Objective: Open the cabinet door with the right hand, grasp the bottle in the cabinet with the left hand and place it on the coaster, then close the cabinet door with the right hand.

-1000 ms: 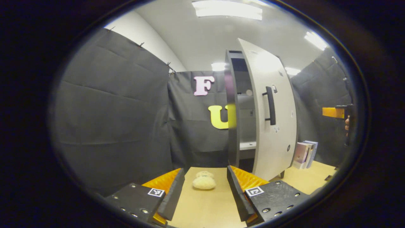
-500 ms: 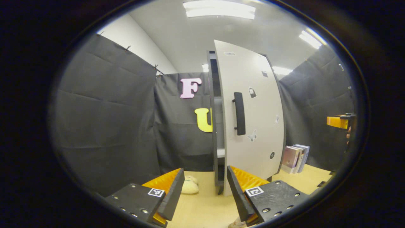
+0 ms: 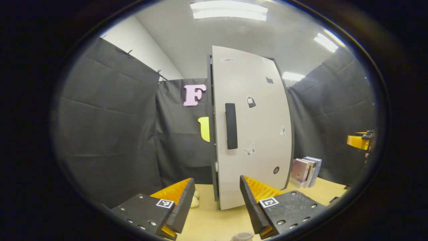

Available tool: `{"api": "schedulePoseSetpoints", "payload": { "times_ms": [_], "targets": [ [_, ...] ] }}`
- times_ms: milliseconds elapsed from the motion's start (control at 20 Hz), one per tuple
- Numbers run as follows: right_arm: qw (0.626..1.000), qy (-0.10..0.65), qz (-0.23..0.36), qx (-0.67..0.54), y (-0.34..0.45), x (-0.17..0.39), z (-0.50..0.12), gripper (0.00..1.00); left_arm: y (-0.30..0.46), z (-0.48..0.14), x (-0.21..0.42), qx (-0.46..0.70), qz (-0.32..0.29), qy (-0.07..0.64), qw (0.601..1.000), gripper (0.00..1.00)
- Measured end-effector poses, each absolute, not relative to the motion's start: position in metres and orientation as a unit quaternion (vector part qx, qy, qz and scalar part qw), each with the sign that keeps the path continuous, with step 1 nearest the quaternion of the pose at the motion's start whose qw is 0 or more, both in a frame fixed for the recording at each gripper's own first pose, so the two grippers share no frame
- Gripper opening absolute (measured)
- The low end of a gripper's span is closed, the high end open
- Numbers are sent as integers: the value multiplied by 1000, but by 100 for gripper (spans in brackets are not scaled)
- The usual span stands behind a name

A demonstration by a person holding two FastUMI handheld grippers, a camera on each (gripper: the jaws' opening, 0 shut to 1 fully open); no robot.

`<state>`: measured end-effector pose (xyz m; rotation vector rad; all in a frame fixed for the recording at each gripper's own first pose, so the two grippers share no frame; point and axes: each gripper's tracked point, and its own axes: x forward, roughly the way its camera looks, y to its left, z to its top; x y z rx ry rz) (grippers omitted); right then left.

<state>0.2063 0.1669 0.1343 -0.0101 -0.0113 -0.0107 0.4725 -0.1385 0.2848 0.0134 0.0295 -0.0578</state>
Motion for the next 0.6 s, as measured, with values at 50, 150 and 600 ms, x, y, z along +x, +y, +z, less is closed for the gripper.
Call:
{"api": "schedulePoseSetpoints", "payload": {
  "times_ms": [50,150,600],
  "targets": [
    [1000,-7,-3,-4,168,206,135,93,-141,285,472,6,-29,15,999,77],
    [1000,-10,-3,-5,168,208,136,93,-142,285,472,9,-27,16,999,77],
    [1000,-14,-5,-3,168,208,137,93,-139,286,469,21,-18,12,1000,77]
  ]
}}
